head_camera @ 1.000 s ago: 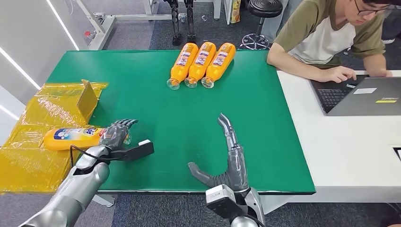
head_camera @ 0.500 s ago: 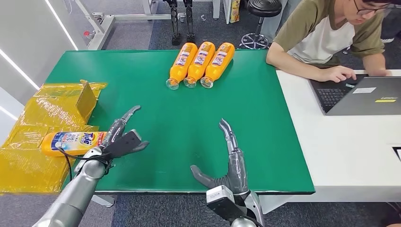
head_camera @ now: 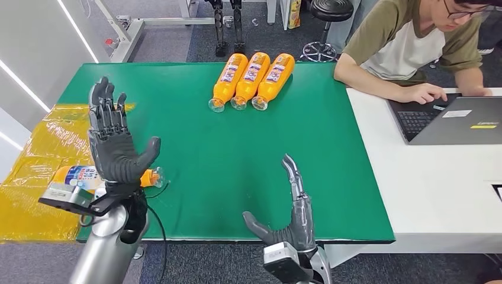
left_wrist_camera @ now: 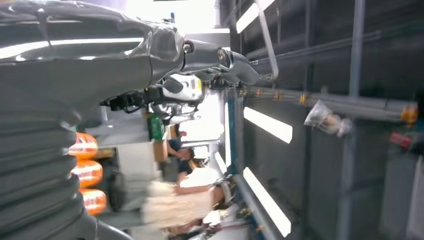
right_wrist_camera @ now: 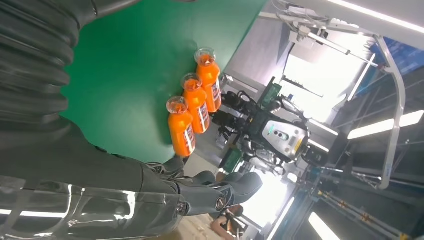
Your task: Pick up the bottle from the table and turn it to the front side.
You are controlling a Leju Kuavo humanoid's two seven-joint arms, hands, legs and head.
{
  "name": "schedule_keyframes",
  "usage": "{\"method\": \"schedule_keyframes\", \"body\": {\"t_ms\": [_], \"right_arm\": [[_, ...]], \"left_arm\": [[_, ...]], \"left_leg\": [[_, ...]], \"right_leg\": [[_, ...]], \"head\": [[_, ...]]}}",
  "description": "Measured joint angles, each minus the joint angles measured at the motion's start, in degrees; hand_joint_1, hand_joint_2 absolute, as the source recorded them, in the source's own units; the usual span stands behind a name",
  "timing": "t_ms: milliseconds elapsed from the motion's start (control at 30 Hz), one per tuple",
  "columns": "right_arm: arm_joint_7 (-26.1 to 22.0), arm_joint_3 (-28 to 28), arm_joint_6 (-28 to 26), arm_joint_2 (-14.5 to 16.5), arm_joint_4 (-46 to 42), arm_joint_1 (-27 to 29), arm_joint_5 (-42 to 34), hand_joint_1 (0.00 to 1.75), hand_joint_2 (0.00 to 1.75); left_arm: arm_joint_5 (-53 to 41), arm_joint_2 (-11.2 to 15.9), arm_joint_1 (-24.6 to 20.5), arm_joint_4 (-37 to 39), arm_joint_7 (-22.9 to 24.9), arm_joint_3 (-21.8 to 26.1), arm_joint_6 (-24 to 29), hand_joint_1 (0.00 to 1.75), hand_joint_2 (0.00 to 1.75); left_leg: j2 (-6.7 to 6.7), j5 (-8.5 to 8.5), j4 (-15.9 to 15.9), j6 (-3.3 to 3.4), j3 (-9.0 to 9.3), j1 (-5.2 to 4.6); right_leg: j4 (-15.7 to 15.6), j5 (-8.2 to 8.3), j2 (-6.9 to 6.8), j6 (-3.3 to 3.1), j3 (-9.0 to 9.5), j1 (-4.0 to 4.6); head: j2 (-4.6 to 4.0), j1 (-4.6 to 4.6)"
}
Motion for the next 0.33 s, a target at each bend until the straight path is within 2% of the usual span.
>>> {"method": "schedule_keyframes", "body": {"t_ms": [167, 233, 333], "right_arm": [[-0.8, -0.2, -2.2, 0.0, -2.7, 0.5, -1.9, 0.0, 1.75], [-1.1, -0.3, -2.5, 0.0, -3.4, 0.8, -3.7, 0.0, 1.75], [-1.3, -0.4, -2.3, 0.0, -4.1, 1.5, -5.0, 0.0, 1.75]], "left_arm": [[2.7, -6.7, 3.4, -3.0, -1.7, -2.6, 8.1, 0.0, 1.75], [3.3, -8.1, 4.9, -4.0, -2.0, -3.3, 9.2, 0.0, 1.75], [1.0, -8.7, 7.0, -5.5, -2.0, -4.1, 11.8, 0.0, 1.75]], "left_leg": [[0.02, -0.04, 0.0, 0.01, 0.0, -0.04], [0.03, -0.05, 0.0, 0.0, 0.01, -0.05], [0.04, -0.05, 0.0, -0.01, 0.02, -0.04]], "right_leg": [[0.0, 0.0, 0.01, 0.01, 0.02, 0.01], [0.0, 0.0, 0.02, 0.0, 0.01, 0.02], [0.0, -0.01, 0.02, 0.0, 0.01, 0.04]], "head": [[0.0, 0.01], [0.0, 0.01], [0.0, 0.0]]}}
